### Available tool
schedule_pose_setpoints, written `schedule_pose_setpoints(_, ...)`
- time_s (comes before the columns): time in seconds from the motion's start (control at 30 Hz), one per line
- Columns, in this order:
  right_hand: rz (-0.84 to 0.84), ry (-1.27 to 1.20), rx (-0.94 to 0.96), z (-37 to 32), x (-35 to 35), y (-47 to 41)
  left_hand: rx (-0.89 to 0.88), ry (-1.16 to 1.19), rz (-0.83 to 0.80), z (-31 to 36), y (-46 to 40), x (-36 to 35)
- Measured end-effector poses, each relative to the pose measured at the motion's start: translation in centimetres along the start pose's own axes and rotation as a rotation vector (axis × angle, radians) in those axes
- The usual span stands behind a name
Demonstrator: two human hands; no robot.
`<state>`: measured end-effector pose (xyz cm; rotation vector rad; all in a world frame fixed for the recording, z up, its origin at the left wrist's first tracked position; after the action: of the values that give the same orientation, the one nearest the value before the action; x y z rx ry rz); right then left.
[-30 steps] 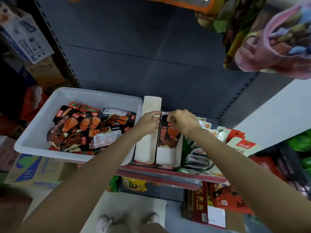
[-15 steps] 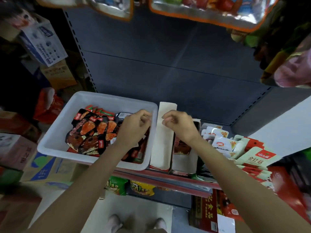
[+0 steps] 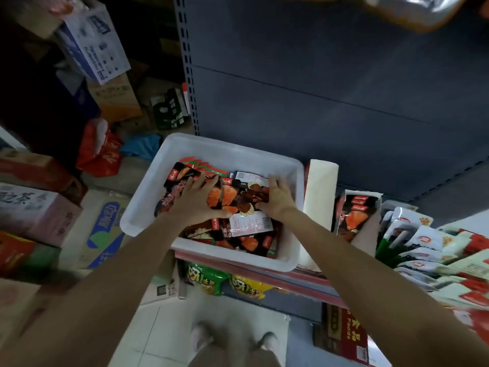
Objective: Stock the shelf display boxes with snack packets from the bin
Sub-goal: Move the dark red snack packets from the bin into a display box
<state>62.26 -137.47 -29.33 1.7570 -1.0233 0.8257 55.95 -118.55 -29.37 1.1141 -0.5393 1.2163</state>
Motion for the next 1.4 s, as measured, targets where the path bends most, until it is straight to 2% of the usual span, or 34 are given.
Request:
schedule_pose_setpoints(0.1, -0.053, 0.067, -0.015, -0.3, -1.4, -0.8, 0.023, -0.028, -0.049, -0.4, -0.4, -0.7)
schedule_pose_setpoints(0.27, 0.146, 0.255, 0.027, -0.8, -0.7, 0.7, 0.047, -0.041, -0.082, -0.9, -0.8, -1.1)
schedule_pose_setpoints(0.43, 0.097, 0.245, 0.118, -2.0, -1.0, 2.0, 0.031, -0.034, -0.049, -0.9, -0.8, -1.1)
schedule_pose_setpoints(0.57, 0.158, 0.272, 0.170, -1.7, 1.5, 3.3, 0.027, -0.014, -0.043, -0.9, -0.5, -1.1)
schedule_pose_setpoints(0.7, 0.264, -0.018, 0.144, 0.3, 4.0, 4.7, 0.046, -0.024, -0.038, -0.6, 0.0, -1.2)
schedule_pose_setpoints(0.77, 0.276, -0.206, 0.174, 1.0, 4.8, 5.4, -0.021, 0.003, 0.086, 1.1, 0.7, 0.0)
schedule_pose_setpoints(0.87, 0.262, -0.335, 0.211, 1.2, 6.0, 6.3, -0.248, 0.266, 0.315, 5.7, 2.1, 2.9)
schedule_pose_setpoints(0.97, 0.267, -0.414, 0.219, 1.4, 7.1, 6.9, -0.352, 0.499, 0.300, 8.9, 2.5, 3.7)
schedule_pose_setpoints(1.1, 0.323, -0.524, 0.206, 2.5, 8.8, 7.7, -0.312, 0.633, 0.338, 10.4, 2.5, 4.1)
schedule_pose_setpoints(1.2, 0.346, -0.742, 0.150, 4.6, 10.3, 8.7, -0.217, 0.798, 0.409, 11.1, 2.7, 4.5)
schedule_pose_setpoints(1.3, 0.357, -0.807, 0.158, 6.9, 12.3, 9.8, -0.130, 1.085, 0.266, 13.1, 3.1, 3.5)
schedule_pose_setpoints(1.4, 0.405, -0.795, 0.131, 9.8, 14.5, 10.3, -0.146, 1.234, 0.056, 16.6, 3.4, 1.9)
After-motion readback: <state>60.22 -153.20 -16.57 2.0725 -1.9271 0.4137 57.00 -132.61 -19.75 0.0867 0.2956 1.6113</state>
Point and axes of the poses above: each hand's wrist, its own y-axis away from the middle knuckle, its own x-axis out of the back of the hand, z = x × y, the point moved 7 cm from there along -y, towards the middle knuckle, and after that the axes turned 5 degrees about y, right-handed, at the moved point
